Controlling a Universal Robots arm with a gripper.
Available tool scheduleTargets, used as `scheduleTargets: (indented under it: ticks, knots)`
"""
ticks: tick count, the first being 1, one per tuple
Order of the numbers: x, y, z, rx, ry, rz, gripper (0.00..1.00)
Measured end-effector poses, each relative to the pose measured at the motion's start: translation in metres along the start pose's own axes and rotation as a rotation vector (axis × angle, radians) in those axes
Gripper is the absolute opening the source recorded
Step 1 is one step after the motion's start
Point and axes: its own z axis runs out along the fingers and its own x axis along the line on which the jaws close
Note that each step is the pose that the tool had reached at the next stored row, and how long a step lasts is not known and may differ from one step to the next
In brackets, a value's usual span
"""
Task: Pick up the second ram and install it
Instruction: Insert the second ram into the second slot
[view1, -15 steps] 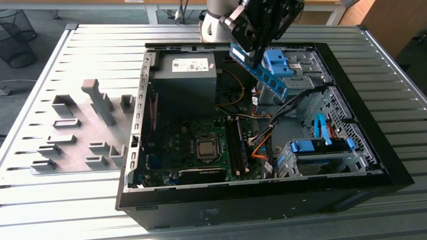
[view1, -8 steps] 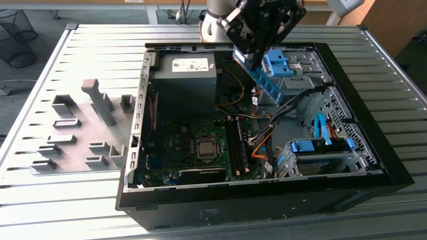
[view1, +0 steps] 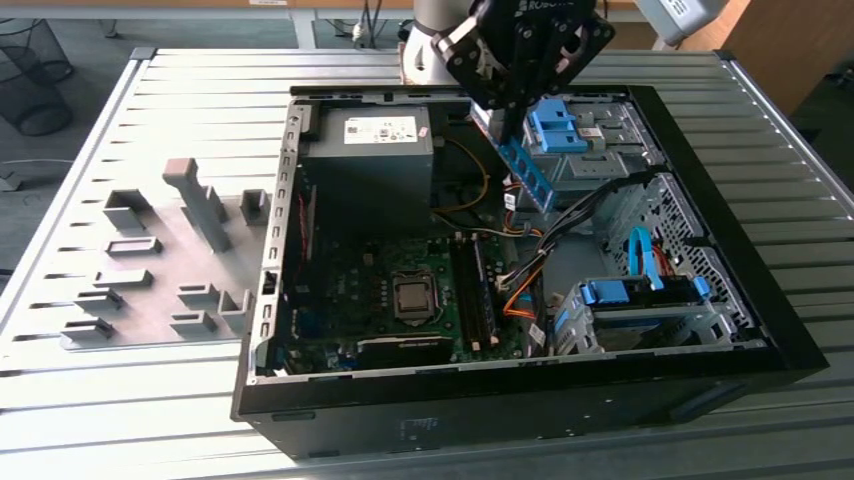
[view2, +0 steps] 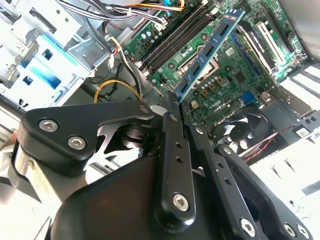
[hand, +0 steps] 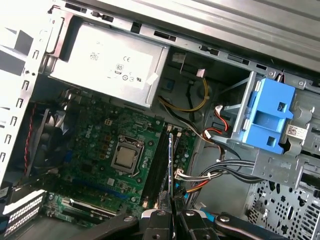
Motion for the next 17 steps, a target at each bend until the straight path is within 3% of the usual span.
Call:
scheduleTargets:
  ticks: [12,17]
  knots:
    - [0.0,0.0,0.0015,0.0,0.0,0.001,0.14]
    - [0.0,-0.0001,0.0038,0.0005,-0.0008,0.053,0.14]
